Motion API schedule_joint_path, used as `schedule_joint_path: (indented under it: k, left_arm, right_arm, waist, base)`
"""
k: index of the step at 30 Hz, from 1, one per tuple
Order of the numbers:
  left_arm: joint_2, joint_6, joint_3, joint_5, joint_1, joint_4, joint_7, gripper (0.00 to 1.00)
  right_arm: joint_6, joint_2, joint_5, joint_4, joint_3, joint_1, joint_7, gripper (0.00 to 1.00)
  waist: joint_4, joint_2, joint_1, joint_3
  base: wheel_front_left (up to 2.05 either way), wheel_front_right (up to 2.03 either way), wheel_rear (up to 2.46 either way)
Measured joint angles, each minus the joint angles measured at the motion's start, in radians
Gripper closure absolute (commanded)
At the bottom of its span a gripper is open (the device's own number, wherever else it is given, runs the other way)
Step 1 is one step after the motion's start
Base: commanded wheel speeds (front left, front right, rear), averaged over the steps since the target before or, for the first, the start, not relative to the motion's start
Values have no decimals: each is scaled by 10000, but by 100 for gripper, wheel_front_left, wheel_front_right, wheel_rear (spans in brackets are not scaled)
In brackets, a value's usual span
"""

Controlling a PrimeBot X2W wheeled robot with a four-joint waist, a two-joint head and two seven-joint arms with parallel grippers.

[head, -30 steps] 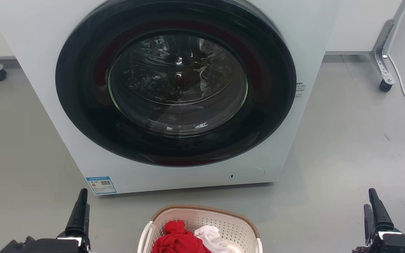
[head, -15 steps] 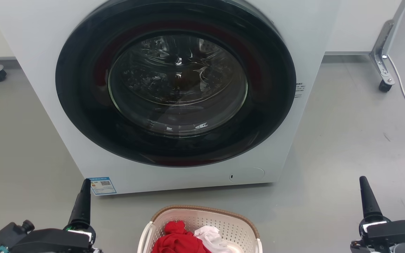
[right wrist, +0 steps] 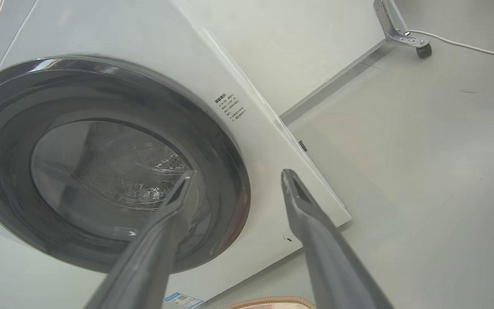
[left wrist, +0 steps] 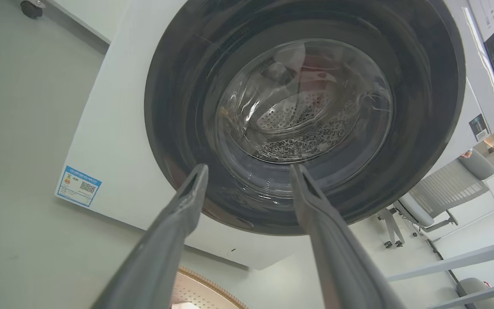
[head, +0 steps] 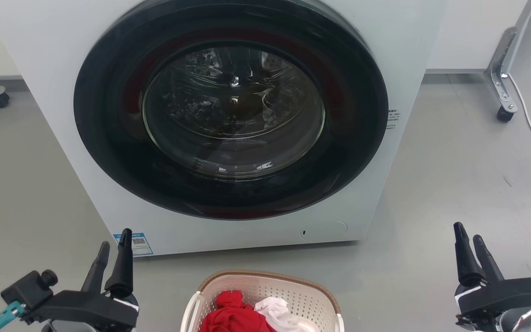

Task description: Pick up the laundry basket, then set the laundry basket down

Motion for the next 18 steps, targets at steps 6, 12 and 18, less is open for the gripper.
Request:
schedule_joint_path:
  k: [6,12,18]
  left_arm:
    - [245,309,-376,1164,-3,-90,-217,0]
    - [326,510,-671,2115,-3,-153,-443,0]
    - [403,690,-890,2855,-2,-190,-663,0]
  right_arm:
    - [-244,-150,-1053,-33,362,-35,-217,0]
    - [-349,-291,-1958,-33,681,-38,-435,0]
    - [-523,-397,-2840,-29,932,-48,-646,0]
  waist:
    - [-1,0,0,-9]
    - [-2,0,0,-14]
    - [-2,0,0,-23]
  base:
    - [0,0,0]
    - [0,0,0]
    - [0,0,0]
